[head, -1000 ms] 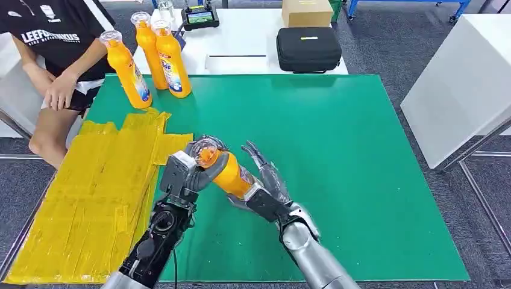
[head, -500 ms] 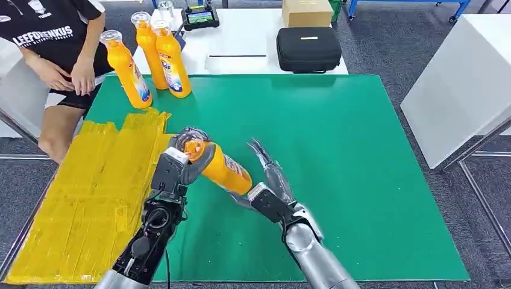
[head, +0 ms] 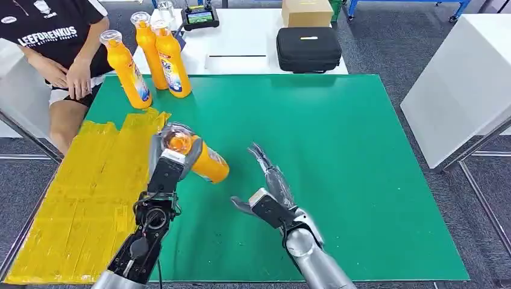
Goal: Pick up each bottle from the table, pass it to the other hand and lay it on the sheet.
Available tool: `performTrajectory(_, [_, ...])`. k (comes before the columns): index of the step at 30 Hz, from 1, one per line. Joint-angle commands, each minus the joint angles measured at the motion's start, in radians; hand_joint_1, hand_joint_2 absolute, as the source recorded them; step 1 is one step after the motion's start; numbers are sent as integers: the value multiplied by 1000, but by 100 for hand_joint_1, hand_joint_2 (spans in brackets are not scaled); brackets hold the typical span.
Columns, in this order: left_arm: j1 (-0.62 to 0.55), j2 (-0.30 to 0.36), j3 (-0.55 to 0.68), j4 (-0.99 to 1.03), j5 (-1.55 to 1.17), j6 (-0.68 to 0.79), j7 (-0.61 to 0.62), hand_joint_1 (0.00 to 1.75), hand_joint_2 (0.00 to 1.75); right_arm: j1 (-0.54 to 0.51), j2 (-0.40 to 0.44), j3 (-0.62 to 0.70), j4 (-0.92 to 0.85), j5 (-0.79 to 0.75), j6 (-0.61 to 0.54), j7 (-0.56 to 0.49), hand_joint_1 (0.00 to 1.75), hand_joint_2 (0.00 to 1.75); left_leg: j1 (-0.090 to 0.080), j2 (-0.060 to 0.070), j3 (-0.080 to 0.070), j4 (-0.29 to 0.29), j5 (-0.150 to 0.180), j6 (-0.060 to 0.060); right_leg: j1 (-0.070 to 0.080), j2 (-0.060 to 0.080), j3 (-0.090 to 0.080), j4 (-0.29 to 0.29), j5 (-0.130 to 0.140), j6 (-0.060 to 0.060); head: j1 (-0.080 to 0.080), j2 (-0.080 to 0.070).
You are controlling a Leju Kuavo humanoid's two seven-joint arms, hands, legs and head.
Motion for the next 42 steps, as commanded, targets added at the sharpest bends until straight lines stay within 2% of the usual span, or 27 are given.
performTrajectory(1, [-43, 21, 73, -4, -235, 194, 16, 175, 175, -36, -11, -27, 39, -14, -1, -15, 0, 175, 1, 1, 2, 1, -1, -3, 1, -1, 3, 0, -1, 0, 0, 0])
performTrajectory(2, [-45, 20, 78, -3, -341, 242, 34, 175, 175, -38, -10, -28, 41, -18, 2, -19, 0, 175, 2, 1, 3, 1, -2, -5, 2, -1, 4, 0, -2, 0, 0, 0])
performTrajectory(9, [-47, -54, 189, -27, -851, 242, 108, 175, 175, -46, -15, -26, 35, -35, -11, -25, 0, 175, 2, 0, 4, 2, -3, -5, 2, -2, 5, 0, -2, 0, 0, 0])
performTrajectory(11, [-65, -33, 163, -1, -1021, 242, 177, 175, 175, -46, -20, -26, 28, -44, -17, -27, 0, 175, 2, 0, 2, 1, -2, -4, 2, -2, 3, 0, -2, 0, 0, 0])
performTrajectory(18, [-65, -33, 163, -1, -1021, 242, 177, 175, 175, -46, -20, -26, 28, -44, -17, -27, 0, 175, 1, 0, 2, 0, -1, -3, 1, -2, 2, 0, -1, 0, 0, 0])
performTrajectory(20, [-81, 12, 80, 24, -1138, 242, 287, 175, 175, -44, -23, -22, 9, -61, -7, -29, 0, 175, 2, 0, 4, 1, -2, -5, 2, -2, 5, 0, -2, -1, 0, 0])
performTrajectory(22, [-132, 126, -94, 83, -1145, 242, 447, 175, 175, -35, -29, -19, -20, -69, -2, -25, 0, 175, 1, -1, 2, 1, -1, -4, 1, -3, 3, 0, -1, 0, 0, 0])
performTrajectory(23, [-188, 193, -254, 143, -1145, 242, 592, 175, 175, -27, -34, -16, -44, -70, 2, -21, 0, 175, 2, -2, 3, 1, -1, -5, 2, -4, 4, 0, -2, -1, 0, 0])
performTrajectory(24, [-229, 221, -342, 205, -1145, 242, 654, 175, 175, -18, -39, -15, -62, -69, 2, -17, 0, 175, 1, -4, 1, 1, 0, -3, 1, -5, 2, 0, -1, 0, 0, 0])
performTrajectory(26, [-295, 243, -482, 299, -1145, 242, 766, 175, 175, -7, -47, -16, -88, -71, 1, -10, 0, 175, 2, -6, 2, 1, 0, -5, 2, -8, 4, 0, -2, -1, 0, 0])
performTrajectory(29, [-390, 240, -677, 459, -1145, 226, 878, 175, 175, 5, -62, -18, -115, -91, 22, -3, 0, 175, 2, -8, 4, 1, 0, -6, 2, -10, 6, -1, -3, 0, 0, 0])
performTrajectory(31, [-403, 215, -689, 535, -1145, 202, 877, 175, 175, 16, -66, -17, -136, -91, 31, -3, 0, 175, 2, -9, 4, 0, 1, -5, 2, -9, 6, -1, -2, 0, 0, 0])
performTrajectory(35, [-399, 203, -661, 606, -1145, 150, 870, 175, 175, 39, -76, -23, -180, -80, 32, 7, 0, 175, 2, -1, 5, 0, -1, -5, 2, -2, 6, 0, -2, 0, 0, 0])
performTrajectory(36, [-388, 198, -630, 615, -1145, 146, 852, 175, 175, 46, -79, -26, -193, -73, 31, 11, 0, 175, 1, 0, 3, 0, 0, -4, 1, -1, 3, 0, -1, 0, 0, 0])
performTrajectory(38, [-387, 201, -628, 617, -1145, 150, 848, 175, 175, 49, -81, -27, -199, -72, 31, 12, 0, 175, 2, 0, 6, 0, -1, -6, 2, -2, 7, 0, -3, 0, 0, 0])
performTrajectory(42, [-387, 201, -628, 617, -1145, 150, 848, 175, 175, 49, -81, -27, -199, -72, 31, 12, 0, 175, 1, 0, 1, 1, 0, -4, 1, -2, 2, 0, -1, 0, 0, 0])
